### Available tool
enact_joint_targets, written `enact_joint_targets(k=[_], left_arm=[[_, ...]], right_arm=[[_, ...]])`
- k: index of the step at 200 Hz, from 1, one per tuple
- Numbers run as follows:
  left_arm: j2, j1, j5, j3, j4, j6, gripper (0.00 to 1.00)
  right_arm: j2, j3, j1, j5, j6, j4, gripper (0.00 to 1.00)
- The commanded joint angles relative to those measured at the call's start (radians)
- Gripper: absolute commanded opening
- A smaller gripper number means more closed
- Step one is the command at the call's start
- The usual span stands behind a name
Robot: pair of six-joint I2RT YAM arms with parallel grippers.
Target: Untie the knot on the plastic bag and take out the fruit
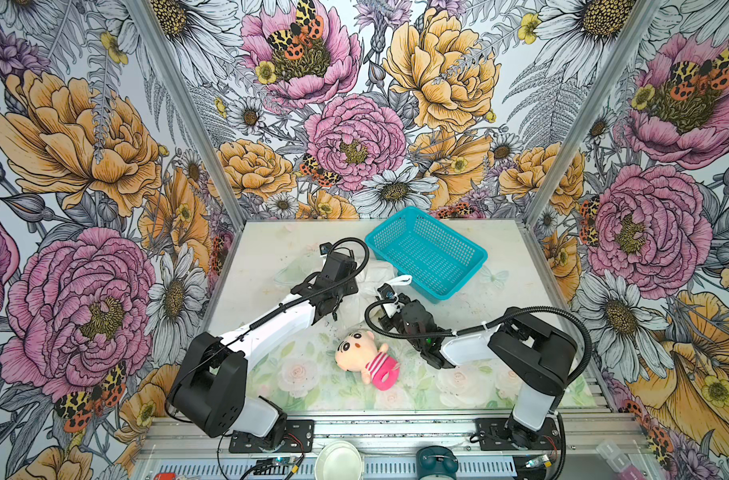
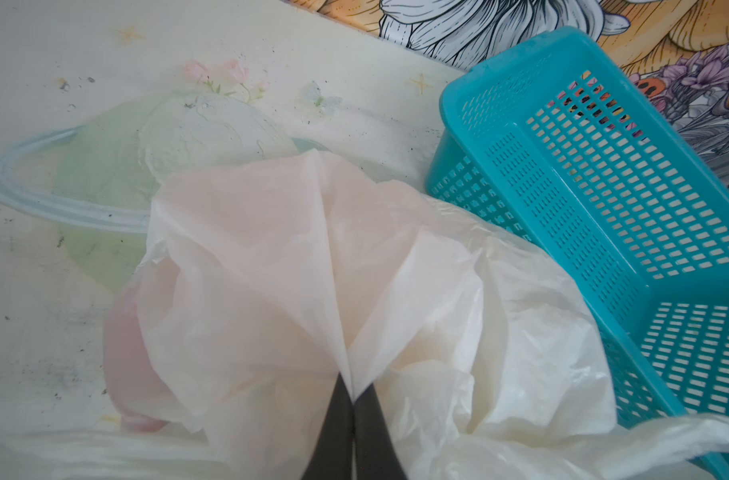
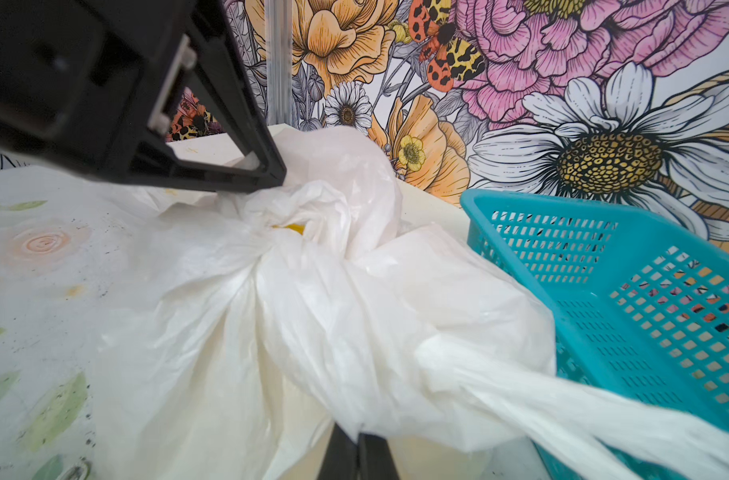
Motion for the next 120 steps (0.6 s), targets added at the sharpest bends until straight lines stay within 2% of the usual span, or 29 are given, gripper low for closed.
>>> enact_joint_targets(k=[1, 29, 61, 120], left_arm=[[-0.055, 0.004, -0.067, -0.073, 0.007, -0.043, 0.00], [-0.048, -0.011, -0.055, -0.168, 0.104, -0.053, 0.00], [-0.070, -0.004, -0.091, -0.193, 0.084, -0.074, 0.00], [-0.107, 0.041, -0.079, -0.238, 0.105, -0.078, 0.00]], right_arm=[[0.002, -0.014, 0.009, 0.018, -0.001, 0.055, 0.00], [-0.017, -0.010, 0.014, 0.011, 0.009, 0.017, 0.00], [-0.026, -0.036, 0.015, 0.037, 0.025, 0.020, 0.00], [-0.006, -0.014, 0.015, 0.102, 0.027, 0.003, 0.00]])
